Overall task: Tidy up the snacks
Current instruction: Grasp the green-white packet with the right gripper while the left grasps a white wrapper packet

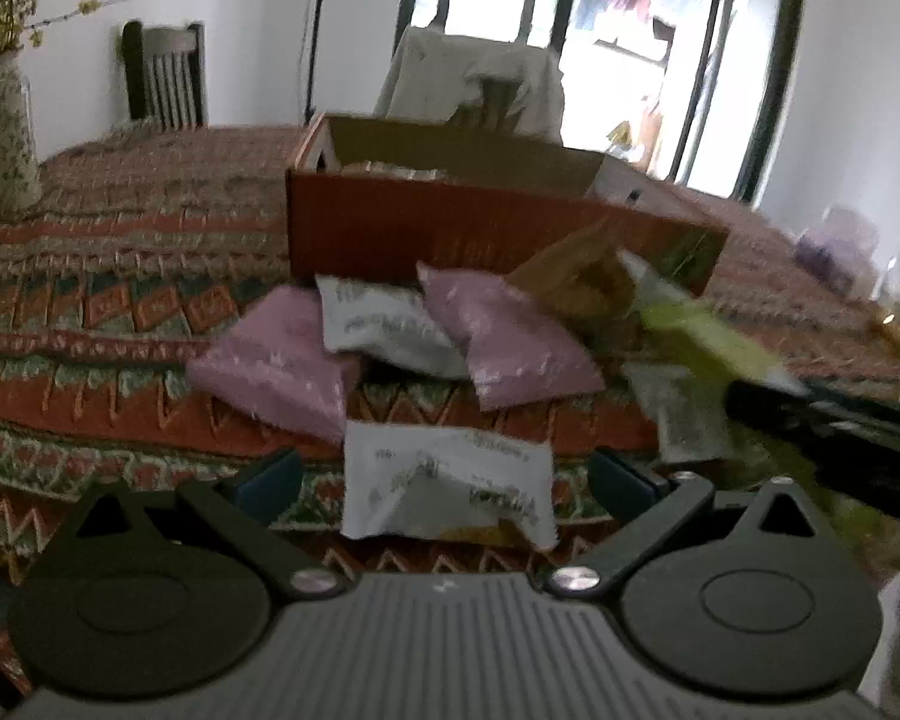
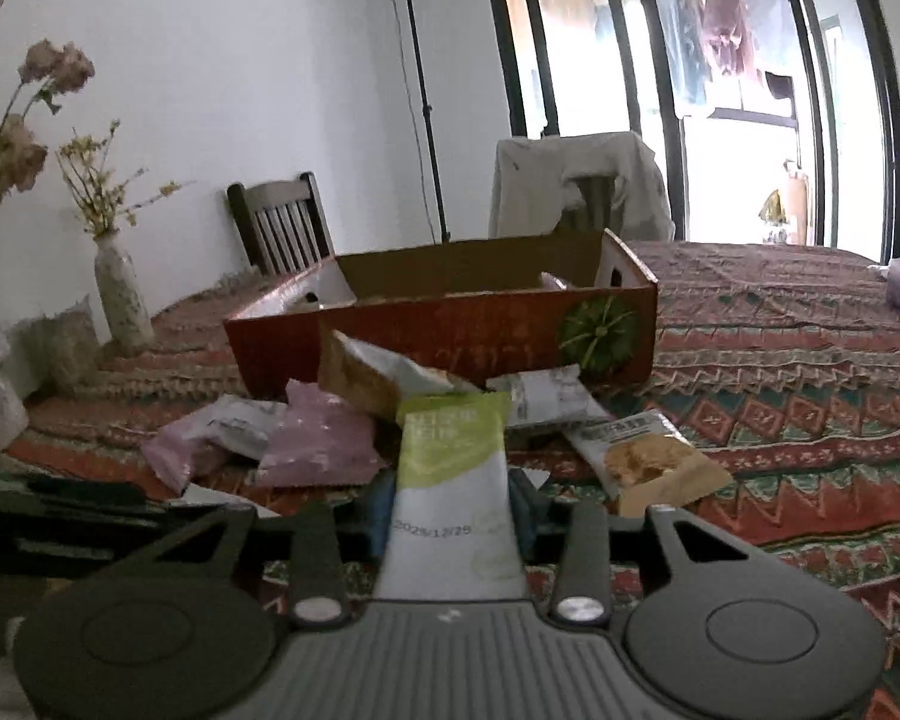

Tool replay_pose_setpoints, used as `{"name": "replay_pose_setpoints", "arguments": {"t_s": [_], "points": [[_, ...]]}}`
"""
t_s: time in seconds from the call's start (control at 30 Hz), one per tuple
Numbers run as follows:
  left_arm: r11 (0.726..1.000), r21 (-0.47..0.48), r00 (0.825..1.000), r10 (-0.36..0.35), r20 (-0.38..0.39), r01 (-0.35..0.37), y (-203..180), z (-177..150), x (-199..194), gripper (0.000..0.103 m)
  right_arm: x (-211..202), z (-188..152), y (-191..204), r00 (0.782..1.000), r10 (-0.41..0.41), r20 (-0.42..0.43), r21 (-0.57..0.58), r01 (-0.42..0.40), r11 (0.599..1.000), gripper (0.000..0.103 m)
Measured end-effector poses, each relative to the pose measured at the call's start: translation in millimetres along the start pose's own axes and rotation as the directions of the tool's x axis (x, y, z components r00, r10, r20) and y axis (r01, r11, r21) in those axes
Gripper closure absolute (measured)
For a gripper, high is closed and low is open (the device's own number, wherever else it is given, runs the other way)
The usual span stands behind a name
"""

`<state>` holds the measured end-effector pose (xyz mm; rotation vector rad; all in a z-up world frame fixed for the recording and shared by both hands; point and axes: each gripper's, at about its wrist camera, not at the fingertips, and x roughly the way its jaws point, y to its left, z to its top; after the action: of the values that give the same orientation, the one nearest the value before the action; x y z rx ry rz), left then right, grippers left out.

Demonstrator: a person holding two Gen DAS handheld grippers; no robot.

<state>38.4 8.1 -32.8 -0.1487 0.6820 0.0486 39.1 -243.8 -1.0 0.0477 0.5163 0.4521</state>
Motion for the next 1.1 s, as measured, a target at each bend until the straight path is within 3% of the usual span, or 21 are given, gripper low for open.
{"name": "replay_pose_setpoints", "arguments": {"t_s": [0.27,0.67,0.77,0.8,0.87,1.0,1.1], "points": [[0.989,0.062,0.991,0.131,0.007,-0.131,-16,-7,6,0.0,-9,-2,-7,1.0,0.004,0.031,0.016,-0.005,1.0,0.065],[0.989,0.058,0.991,0.135,0.012,-0.135,-17,-8,5,0.0,-21,-9,-8,0.999,0.008,0.049,0.02,-0.009,1.0,0.065],[0.99,0.061,0.992,0.123,0.033,-0.125,-18,-11,1,0.015,-24,-10,-8,0.998,0.005,0.055,0.021,-0.006,1.0,0.065],[0.991,0.062,0.993,0.116,0.039,-0.118,-18,-11,-1,0.024,-25,-10,-8,0.998,0.004,0.057,0.021,-0.005,1.0,0.065],[0.992,0.052,0.993,0.111,0.041,-0.113,-18,-11,-4,0.026,-27,-11,-8,0.998,0.001,0.06,0.022,-0.002,1.0,0.065],[0.996,0.037,0.996,0.078,0.051,-0.08,-17,-11,-9,0.042,-31,-11,-8,0.998,-0.008,0.069,0.024,0.006,1.0,0.065],[0.997,0.048,0.996,0.06,0.069,-0.064,-19,-12,-15,0.043,-35,-10,-8,0.997,-0.015,0.078,0.024,0.013,1.0,0.065]]}}
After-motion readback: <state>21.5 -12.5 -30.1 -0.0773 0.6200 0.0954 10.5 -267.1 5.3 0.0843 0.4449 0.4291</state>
